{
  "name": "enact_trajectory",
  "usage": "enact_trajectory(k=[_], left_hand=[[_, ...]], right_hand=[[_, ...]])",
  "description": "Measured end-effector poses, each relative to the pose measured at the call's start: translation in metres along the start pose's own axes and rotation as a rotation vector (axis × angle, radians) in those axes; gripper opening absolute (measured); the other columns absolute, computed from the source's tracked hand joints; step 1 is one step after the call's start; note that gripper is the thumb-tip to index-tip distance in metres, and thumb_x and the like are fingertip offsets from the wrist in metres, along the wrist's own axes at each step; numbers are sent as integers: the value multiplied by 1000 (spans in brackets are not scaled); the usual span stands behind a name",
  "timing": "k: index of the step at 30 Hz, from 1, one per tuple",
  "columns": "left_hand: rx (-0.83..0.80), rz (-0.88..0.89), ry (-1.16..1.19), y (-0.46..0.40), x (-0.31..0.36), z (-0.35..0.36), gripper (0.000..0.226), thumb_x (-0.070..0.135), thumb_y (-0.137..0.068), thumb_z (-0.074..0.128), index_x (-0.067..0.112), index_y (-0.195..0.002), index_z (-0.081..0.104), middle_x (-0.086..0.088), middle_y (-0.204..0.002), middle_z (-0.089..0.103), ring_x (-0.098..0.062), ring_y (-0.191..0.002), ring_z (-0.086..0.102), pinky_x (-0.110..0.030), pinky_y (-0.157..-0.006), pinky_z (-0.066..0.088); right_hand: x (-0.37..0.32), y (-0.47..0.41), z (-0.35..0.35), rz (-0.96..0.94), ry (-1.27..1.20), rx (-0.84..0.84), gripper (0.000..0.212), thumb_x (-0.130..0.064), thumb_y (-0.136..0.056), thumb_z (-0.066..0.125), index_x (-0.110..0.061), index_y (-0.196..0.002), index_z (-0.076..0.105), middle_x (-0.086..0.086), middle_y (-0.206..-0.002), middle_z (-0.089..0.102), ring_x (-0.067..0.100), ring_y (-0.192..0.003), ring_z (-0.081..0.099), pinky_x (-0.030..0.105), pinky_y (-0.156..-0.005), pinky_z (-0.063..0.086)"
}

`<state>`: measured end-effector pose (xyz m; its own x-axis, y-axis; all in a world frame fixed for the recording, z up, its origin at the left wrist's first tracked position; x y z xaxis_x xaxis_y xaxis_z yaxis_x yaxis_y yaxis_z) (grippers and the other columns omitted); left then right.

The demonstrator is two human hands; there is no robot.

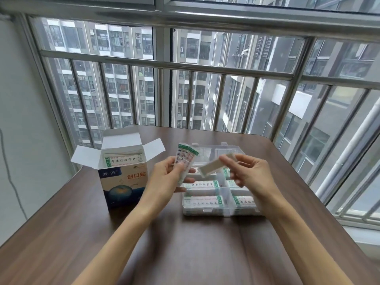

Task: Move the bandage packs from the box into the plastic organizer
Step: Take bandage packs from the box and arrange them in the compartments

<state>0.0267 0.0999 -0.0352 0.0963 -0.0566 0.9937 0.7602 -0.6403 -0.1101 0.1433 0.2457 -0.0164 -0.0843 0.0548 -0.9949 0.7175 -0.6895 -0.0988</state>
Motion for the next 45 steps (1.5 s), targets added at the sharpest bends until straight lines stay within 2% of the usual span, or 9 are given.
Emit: enact_trajectory(k=[6,14,18,22,28,31,35,41,45], left_hand=[[137,116,-41,-6,5,-14,21,18,-101,42,28,-95,58,3,-85,70,-7,-60,67,-23,-56,53],[126,112,-40,-9,1,-15,20,18,-101,42,26,-97,59,0,-88,70,-6,-60,68,-20,-51,51],[122,122,-34,-8,4,-16,21,18,-101,41,30,-95,57,2,-87,70,-6,-60,68,-19,-50,50],[78,81,6,-7,4,-14,19,18,-101,42,28,-96,57,5,-86,70,-5,-63,68,-24,-57,54],[-104,-126,188,-2,-1,-6,15,15,-99,48,18,-103,62,6,-86,74,-6,-72,71,-22,-60,57],[-133,-144,212,0,-1,-4,16,16,-98,51,16,-107,63,4,-90,75,-7,-77,71,-22,-60,57],[-140,-105,168,2,0,-3,21,13,-88,64,12,-109,67,0,-89,76,-9,-74,72,-18,-59,54],[-249,-137,181,8,2,8,22,23,-92,59,11,-107,70,-9,-96,75,-17,-87,72,-19,-62,54],[-193,-133,117,7,-2,12,22,18,-96,53,7,-102,71,-6,-84,73,-7,-67,68,-18,-58,53]], right_hand=[[-2,-10,8,169,-117,-228,36,-28,-70,70,-2,-94,70,14,-91,74,20,-87,72,19,-74,57],[-6,-25,22,-40,621,-421,26,-13,-80,73,-18,-104,66,6,-88,75,12,-76,70,21,-68,54],[-4,-25,29,-120,734,-414,18,-14,-76,77,-12,-93,74,0,-84,75,8,-78,71,22,-76,55],[-5,-22,35,-212,896,-370,11,-22,-74,79,-18,-85,77,-14,-73,66,-9,-64,57,10,-58,42],[-2,-23,37,-242,1049,-349,13,-25,-71,81,-24,-84,77,-12,-75,49,2,-72,45,16,-58,32],[-7,-25,34,-250,951,-281,17,-28,-76,77,-20,-91,75,-13,-65,49,-1,-58,44,11,-51,32],[-11,-17,27,29,288,-258,36,-32,-84,65,-11,-113,62,3,-78,59,5,-53,47,13,-44,36],[0,0,27,-32,206,-146,12,-12,-78,74,-7,-89,74,6,-69,69,7,-52,52,15,-48,41],[-1,6,12,-81,154,-66,12,-8,-71,78,-2,-81,73,9,-67,71,7,-52,58,13,-51,46]])
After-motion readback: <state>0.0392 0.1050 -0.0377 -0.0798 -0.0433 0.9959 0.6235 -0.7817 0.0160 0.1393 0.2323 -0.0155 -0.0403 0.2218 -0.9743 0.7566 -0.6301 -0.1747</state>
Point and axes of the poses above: each hand's wrist, its own y-axis away from the middle knuckle, its own z-axis out of the palm, x = y × z, the point moved 4 cm from there along -y, towards the middle knuckle
